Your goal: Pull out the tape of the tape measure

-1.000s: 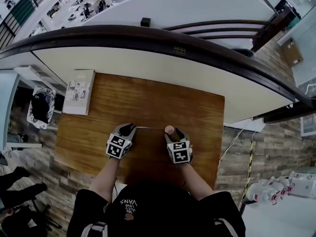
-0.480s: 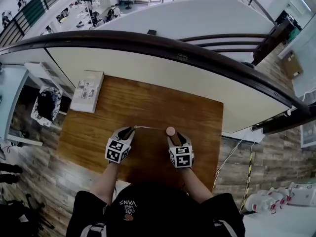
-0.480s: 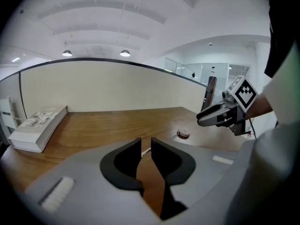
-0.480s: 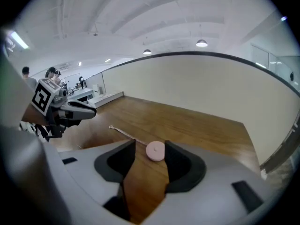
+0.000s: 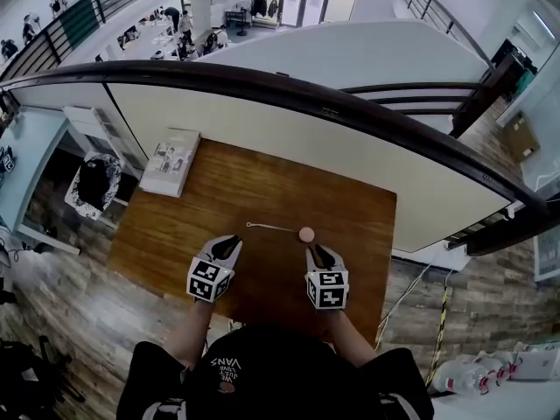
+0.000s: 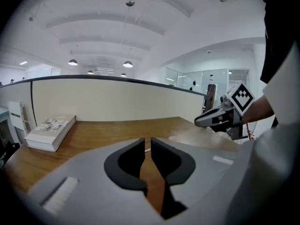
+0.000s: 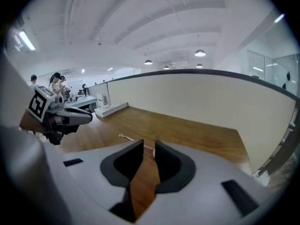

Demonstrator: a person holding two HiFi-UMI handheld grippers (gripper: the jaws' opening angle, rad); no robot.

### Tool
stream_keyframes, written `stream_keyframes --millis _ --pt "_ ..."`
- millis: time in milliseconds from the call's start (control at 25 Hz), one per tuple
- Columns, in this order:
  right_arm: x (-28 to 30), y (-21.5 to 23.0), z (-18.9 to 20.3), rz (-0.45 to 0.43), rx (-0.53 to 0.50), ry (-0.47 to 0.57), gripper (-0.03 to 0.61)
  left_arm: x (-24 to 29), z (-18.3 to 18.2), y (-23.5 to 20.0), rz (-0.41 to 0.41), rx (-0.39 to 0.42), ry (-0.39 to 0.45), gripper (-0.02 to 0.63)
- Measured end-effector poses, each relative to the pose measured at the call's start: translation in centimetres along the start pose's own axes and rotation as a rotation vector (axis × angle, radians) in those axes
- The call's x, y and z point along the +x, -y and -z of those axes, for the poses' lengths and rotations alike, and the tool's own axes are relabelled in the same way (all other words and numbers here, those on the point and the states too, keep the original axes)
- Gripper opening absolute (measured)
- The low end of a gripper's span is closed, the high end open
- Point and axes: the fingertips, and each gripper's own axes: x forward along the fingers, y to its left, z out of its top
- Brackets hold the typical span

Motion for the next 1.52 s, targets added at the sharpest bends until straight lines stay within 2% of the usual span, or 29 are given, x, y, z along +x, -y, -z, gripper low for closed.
stream_keyframes --millis 240,760,960,1280,1520 --pt "-2.3 -0.9 -1.1 -0.020 0.015 0.057 0.058 -2.6 -1.5 1.8 0.013 -0.007 0.065 0.046" --pt "-8.4 -3.2 -4.7 -0.078 0.041 0.186 0.038 -7.6 -5.3 5.7 0.060 0.054 0.176 0.012" --pt "-10.0 -3.8 -4.9 -0.085 0.046 0.200 0.028 -8.8 -5.1 6.5 0.079 0.077 0.178 0.012" --pt "-11.2 -4.7 -4.3 -0.086 0.049 0.190 0.012 -10.2 -5.0 7.6 0.095 0.073 0.193 0.012" --pt "-12.0 -4.9 -4.1 -0.080 0.025 0.168 0.012 -10.5 -4.7 8.2 0.117 0.069 0.174 0.011"
